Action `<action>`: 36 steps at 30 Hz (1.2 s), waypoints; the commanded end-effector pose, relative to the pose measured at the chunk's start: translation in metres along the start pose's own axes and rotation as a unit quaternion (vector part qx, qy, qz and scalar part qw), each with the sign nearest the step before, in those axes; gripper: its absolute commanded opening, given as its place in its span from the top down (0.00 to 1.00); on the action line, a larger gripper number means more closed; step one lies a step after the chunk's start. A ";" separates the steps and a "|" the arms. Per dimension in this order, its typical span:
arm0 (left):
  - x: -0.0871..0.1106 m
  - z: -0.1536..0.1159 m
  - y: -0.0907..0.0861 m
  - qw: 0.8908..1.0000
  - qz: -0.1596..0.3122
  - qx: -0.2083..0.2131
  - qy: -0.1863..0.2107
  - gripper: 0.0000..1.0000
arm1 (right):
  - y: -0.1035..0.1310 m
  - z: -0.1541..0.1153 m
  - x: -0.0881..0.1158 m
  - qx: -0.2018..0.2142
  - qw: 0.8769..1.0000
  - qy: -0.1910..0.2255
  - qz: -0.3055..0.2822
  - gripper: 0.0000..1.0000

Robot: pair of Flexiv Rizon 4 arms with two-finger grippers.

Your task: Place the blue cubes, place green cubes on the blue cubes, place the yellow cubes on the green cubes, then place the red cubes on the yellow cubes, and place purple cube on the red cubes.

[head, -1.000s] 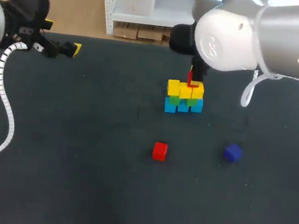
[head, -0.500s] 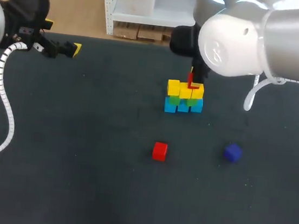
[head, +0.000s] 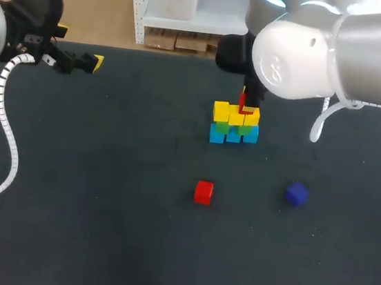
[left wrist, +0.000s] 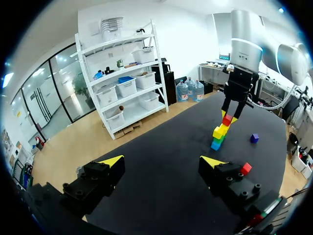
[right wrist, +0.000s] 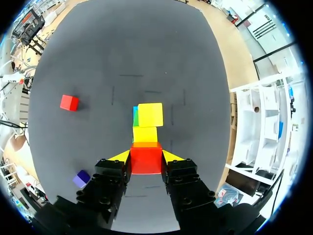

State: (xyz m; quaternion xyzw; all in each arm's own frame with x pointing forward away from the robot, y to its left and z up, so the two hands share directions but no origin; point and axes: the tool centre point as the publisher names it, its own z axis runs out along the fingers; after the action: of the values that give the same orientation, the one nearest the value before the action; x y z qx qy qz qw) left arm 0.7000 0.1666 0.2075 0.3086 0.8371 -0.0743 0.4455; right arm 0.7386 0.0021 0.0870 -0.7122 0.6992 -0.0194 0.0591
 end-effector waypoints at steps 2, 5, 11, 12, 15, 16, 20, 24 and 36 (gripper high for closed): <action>0.002 -0.001 0.004 1.000 0.001 0.009 -0.004 0.00 | 0.001 0.000 0.000 0.002 1.000 0.001 -0.001 0.68; 0.002 -0.001 0.004 1.000 0.001 0.009 -0.004 0.00 | 0.001 0.000 0.000 0.003 1.000 0.001 -0.002 0.64; 0.002 -0.001 0.004 1.000 0.001 0.009 -0.004 0.00 | 0.002 0.000 0.000 0.005 1.000 -0.001 -0.002 0.55; 0.002 -0.001 0.004 1.000 0.001 0.009 -0.004 0.00 | 0.002 0.000 0.000 0.005 1.000 0.000 -0.003 0.53; 0.002 -0.001 0.004 1.000 0.001 0.009 -0.004 0.00 | 0.002 0.000 0.000 0.005 1.000 -0.001 -0.003 0.35; 0.002 -0.001 0.004 1.000 0.001 0.009 -0.004 0.00 | 0.002 -0.001 0.000 0.006 1.000 -0.002 -0.002 0.18; 0.002 -0.001 0.004 1.000 0.001 0.009 -0.004 0.00 | 0.001 -0.005 0.002 0.013 1.000 -0.007 0.004 0.00; 0.002 -0.001 0.004 1.000 0.001 0.009 -0.004 0.00 | -0.002 -0.017 0.010 0.022 0.999 -0.021 0.018 0.00; 0.002 -0.001 0.004 1.000 0.001 0.009 -0.004 0.00 | -0.028 -0.048 0.061 0.051 0.992 -0.072 0.086 0.00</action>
State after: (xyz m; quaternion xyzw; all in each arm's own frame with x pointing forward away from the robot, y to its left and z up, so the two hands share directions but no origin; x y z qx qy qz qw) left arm 0.7000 0.1664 0.2076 0.3086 0.8371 -0.0744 0.4455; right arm 0.7657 -0.0464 0.1336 -0.6492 0.7495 -0.0081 0.1290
